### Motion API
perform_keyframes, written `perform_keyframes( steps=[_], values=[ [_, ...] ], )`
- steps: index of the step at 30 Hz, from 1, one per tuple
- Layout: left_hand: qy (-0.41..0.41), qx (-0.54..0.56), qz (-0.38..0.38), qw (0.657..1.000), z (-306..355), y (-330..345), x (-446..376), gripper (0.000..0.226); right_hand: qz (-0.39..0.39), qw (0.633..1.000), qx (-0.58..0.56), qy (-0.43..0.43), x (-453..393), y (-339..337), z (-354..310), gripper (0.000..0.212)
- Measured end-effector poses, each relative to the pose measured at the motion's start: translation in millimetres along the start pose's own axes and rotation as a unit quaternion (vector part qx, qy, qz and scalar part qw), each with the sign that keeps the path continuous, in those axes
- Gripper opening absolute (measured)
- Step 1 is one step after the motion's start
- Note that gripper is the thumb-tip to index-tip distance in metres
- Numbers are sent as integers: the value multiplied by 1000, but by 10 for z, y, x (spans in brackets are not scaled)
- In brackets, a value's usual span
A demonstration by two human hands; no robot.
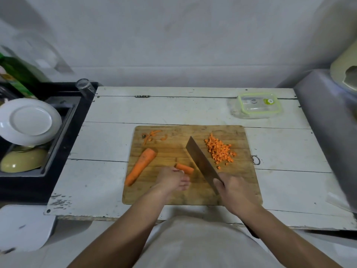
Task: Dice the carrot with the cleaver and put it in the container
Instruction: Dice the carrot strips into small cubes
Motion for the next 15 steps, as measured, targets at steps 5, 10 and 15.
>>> perform_keyframes(
  steps=[5, 10, 15],
  values=[
    [316, -392, 88, 859, 24, -282, -88, 13, 3, 999, 41, 17, -40, -2, 67, 29],
    [343, -543, -42, 766, 183, -117, -190, 18, 7, 999, 0, 33, -67, -30, 101, 25],
    [123, -367, -1, 922, 129, 46, -183, 19, 17, 999, -10, 42, -48, -28, 117, 25]
  ],
)
Point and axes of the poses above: each hand's wrist, its own x-axis away from the middle knuckle, its own y-axis out of the palm, z = x × y, the point moved 1 cm from there along -x, towards the middle knuckle, and after that the axes turned 14 degrees about x, right-handed, at the moved point
